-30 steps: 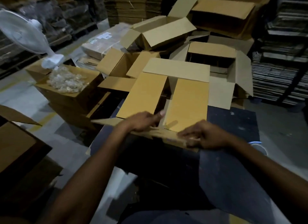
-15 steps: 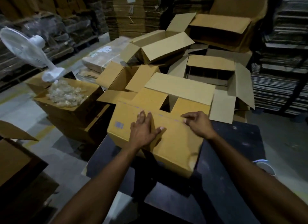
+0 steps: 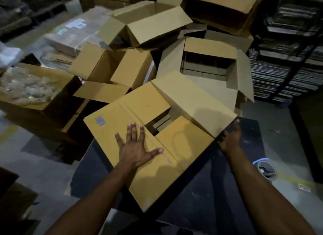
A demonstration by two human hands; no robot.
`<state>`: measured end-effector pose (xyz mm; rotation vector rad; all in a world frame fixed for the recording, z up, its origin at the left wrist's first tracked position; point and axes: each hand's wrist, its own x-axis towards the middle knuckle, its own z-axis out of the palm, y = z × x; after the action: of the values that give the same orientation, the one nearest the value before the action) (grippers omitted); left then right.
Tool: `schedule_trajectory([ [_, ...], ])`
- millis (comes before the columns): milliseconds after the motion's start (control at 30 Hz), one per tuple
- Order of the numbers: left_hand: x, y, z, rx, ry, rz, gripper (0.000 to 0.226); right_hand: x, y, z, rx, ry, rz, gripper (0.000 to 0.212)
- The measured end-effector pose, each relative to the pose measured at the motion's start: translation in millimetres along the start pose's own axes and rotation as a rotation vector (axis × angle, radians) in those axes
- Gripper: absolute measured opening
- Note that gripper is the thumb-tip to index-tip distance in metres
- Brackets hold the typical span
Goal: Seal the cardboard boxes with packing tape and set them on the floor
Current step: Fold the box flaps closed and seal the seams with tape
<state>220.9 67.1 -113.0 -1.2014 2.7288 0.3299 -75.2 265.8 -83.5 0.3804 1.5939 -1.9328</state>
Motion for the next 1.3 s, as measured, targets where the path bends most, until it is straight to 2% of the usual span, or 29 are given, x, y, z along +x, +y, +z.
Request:
schedule_trajectory([
  [67, 9, -3, -4, 0.010, -0.006, 0.023, 0.137, -9, -16, 8, -0.033, -0.044, -0.117, 0.046],
  [100, 14, -4, -6, 0.015, -0.012, 0.033, 0.137, -17, -18, 14, -0.060, -0.044, -0.180, 0.043],
  [167, 25, -7, -11, 0.020, -0.012, 0.055, 0.135, -40, -16, 23, -0.142, -0.118, -0.340, 0.051],
  [233, 34, -10, -15, -0.031, 0.011, 0.067, 0.129, -57, -2, 23, -0.284, -0.288, -0.501, 0.069],
  [300, 38, -13, -17, -0.186, 0.088, 0.056, 0.120, -63, 25, 19, -0.540, -0.462, -0.655, 0.066],
  [367, 36, -15, -14, -0.366, 0.209, 0.040, 0.111, -55, 57, 10, -0.913, -0.580, -0.776, 0.066],
  [433, 33, -18, -12, -0.462, 0.282, 0.039, 0.105, -45, 84, -2, -1.239, -0.578, -0.848, 0.074],
  [500, 31, -18, -12, -0.431, 0.258, 0.058, 0.104, -43, 103, -12, -1.429, -0.547, -0.957, 0.082],
  [600, 25, -13, -13, -0.201, 0.154, 0.191, 0.101, -47, 113, -21, -1.512, -0.528, -1.100, 0.088],
  [700, 16, -2, -7, 0.003, 0.103, 0.397, 0.100, -41, 113, -29, -1.493, -0.555, -1.244, 0.079],
  [800, -2, 17, 6, 0.088, 0.050, 0.483, 0.097, -26, 98, -48, -1.515, -0.653, -1.312, 0.068],
  [933, 0, 60, 19, 0.110, 0.080, 0.651, 0.087, -17, 78, -72, -1.648, -0.630, -1.443, 0.056],
  [1033, 20, 93, 22, 0.146, 0.010, 0.698, 0.084, -10, 54, -91, -1.640, -0.502, -1.337, 0.058],
  [1067, 24, 102, 23, 0.146, -0.017, 0.679, 0.083, -2, 40, -102, -1.654, -0.401, -1.229, 0.063],
  [1133, 30, 114, 24, 0.126, -0.022, 0.646, 0.081, 24, 4, -134, -1.804, -0.226, -0.847, 0.072],
  [1200, 33, 120, 25, 0.102, -0.017, 0.622, 0.080, 49, -27, -166, -2.036, -0.145, -0.499, 0.073],
  [1300, 38, 136, 26, 0.079, -0.004, 0.563, 0.079, 77, -56, -201, -2.151, -0.130, -0.254, 0.080],
])
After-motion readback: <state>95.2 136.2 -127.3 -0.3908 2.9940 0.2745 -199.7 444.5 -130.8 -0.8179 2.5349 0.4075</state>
